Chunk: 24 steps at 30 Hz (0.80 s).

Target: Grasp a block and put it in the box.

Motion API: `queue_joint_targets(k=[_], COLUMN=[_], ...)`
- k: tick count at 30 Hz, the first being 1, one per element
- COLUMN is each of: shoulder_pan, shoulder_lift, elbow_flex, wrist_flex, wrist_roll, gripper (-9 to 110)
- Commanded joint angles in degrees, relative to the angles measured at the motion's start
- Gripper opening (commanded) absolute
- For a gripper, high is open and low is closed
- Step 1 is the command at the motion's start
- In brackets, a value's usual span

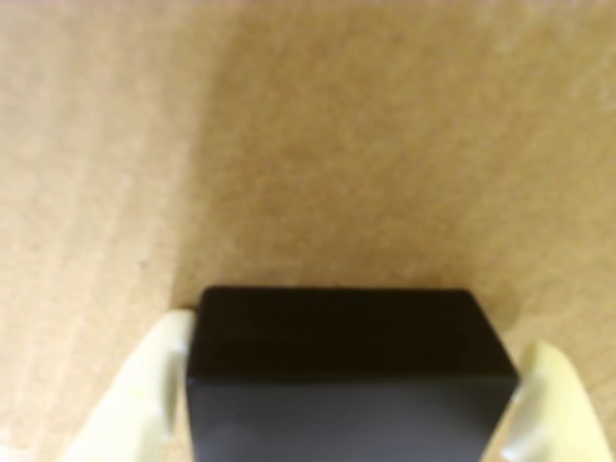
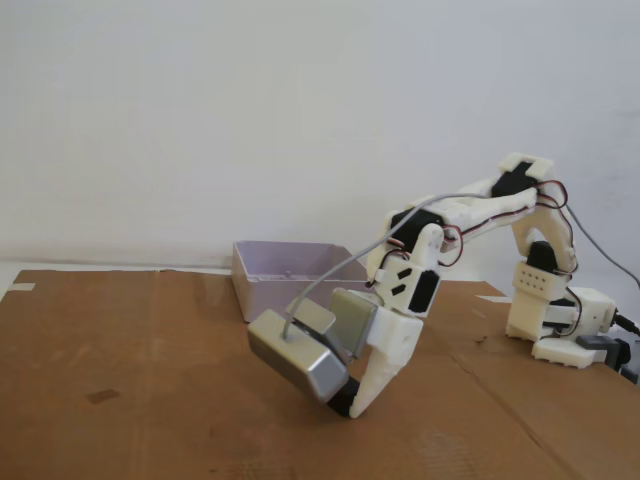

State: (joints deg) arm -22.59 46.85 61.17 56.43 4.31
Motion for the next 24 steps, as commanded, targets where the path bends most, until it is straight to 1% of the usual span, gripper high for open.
queue_joint_targets(k=[1,13,20,24], shoulder_pan=[0.26,0.26,0.18,0.09], shoulder_lift=[1.93,1.93,1.93,1.93], elbow_flex=[-4.48,-4.48,-4.39,-4.31], wrist_flex=[-1.58,-1.58,-1.49,-1.49], wrist_roll=[0.53,0.53,0.53,0.44], gripper=[39,38,22,19])
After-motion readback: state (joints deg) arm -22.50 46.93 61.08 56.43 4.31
